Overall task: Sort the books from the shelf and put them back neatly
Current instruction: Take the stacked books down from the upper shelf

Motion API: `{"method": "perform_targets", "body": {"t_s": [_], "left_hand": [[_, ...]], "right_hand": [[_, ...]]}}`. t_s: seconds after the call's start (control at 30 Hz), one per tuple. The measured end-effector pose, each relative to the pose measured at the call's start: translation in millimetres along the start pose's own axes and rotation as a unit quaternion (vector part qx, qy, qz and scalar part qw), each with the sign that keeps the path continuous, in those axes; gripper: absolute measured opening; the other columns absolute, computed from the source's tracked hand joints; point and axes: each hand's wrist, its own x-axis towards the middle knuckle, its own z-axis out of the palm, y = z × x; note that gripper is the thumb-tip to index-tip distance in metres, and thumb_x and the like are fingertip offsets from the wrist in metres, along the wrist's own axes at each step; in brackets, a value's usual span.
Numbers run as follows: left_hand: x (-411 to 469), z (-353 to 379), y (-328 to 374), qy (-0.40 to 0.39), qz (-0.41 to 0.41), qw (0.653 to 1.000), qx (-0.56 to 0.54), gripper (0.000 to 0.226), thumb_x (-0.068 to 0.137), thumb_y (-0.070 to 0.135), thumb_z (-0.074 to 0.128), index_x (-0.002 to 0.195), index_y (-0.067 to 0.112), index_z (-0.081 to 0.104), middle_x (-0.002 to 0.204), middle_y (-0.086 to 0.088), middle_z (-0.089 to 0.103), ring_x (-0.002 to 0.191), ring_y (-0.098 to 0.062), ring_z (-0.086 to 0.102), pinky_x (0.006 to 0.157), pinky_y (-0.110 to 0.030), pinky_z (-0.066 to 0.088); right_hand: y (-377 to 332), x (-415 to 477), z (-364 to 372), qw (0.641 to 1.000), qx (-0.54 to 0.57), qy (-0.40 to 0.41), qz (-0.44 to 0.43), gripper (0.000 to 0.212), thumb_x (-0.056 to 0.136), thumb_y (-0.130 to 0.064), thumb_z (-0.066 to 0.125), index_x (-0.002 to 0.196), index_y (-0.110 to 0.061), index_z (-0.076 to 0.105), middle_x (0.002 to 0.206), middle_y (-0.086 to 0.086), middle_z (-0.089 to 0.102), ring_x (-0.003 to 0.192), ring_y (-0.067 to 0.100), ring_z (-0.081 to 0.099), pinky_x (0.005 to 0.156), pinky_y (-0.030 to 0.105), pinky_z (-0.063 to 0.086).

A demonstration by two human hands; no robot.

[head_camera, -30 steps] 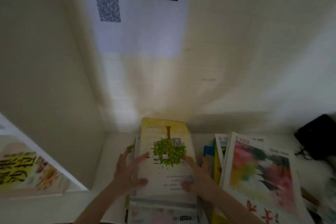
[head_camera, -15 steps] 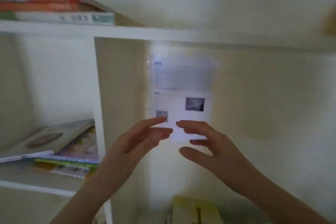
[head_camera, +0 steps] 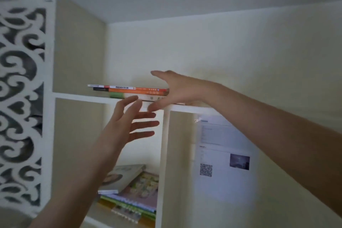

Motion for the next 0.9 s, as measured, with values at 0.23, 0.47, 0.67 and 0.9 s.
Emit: {"method": "perform_targets", "body": {"t_s": [0.23, 0.47, 0.67, 0.9], "left_hand": [[0, -21, -9, 0.035, -0.061, 0.997, 0.021, 0.055, 0.09, 0.044, 0.047, 0.139, 0.036, 0.026, 0.109, -0.012, 0.069, 0.087, -0.026, 0.072, 0.08, -0.046, 0.057], [-2, -21, -10, 0.003, -0.085, 0.996, -0.005, 0.045, 0.097, 0.041, 0.044, 0.139, 0.031, 0.032, 0.111, -0.01, 0.069, 0.093, -0.027, 0.071, 0.083, -0.049, 0.056], [-3, -7, 0, -0.012, -0.07, 0.995, -0.072, 0.079, 0.077, 0.054, 0.057, 0.142, 0.05, 0.013, 0.116, -0.02, 0.065, 0.094, -0.035, 0.07, 0.081, -0.052, 0.055], [-7, 17, 20, -0.031, -0.017, 0.991, -0.13, 0.071, 0.077, 0.057, 0.063, 0.136, 0.028, 0.037, 0.084, -0.005, 0.073, 0.076, -0.02, 0.072, 0.058, -0.037, 0.057]], "right_hand": [[13, 45, 3, 0.998, -0.053, -0.038, -0.015, 0.068, 0.076, -0.054, 0.071, 0.137, -0.033, 0.047, 0.127, -0.014, 0.054, 0.116, 0.012, 0.051, 0.095, 0.032, 0.04], [19, 36, -1, 0.995, -0.074, -0.026, -0.066, 0.027, 0.089, -0.037, 0.061, 0.114, -0.027, 0.064, 0.093, -0.004, 0.066, 0.084, 0.014, 0.058, 0.08, 0.033, 0.044], [-9, -6, -6, 0.98, -0.163, 0.053, -0.102, 0.018, 0.088, -0.028, 0.057, 0.1, -0.015, 0.063, 0.067, 0.001, 0.052, 0.06, 0.017, 0.046, 0.056, 0.029, 0.033], [-53, -86, 8, 0.911, -0.32, 0.216, -0.146, 0.024, 0.078, -0.031, 0.063, 0.101, -0.029, 0.059, 0.075, -0.009, 0.061, 0.06, 0.021, 0.051, 0.045, 0.021, 0.014]]}}
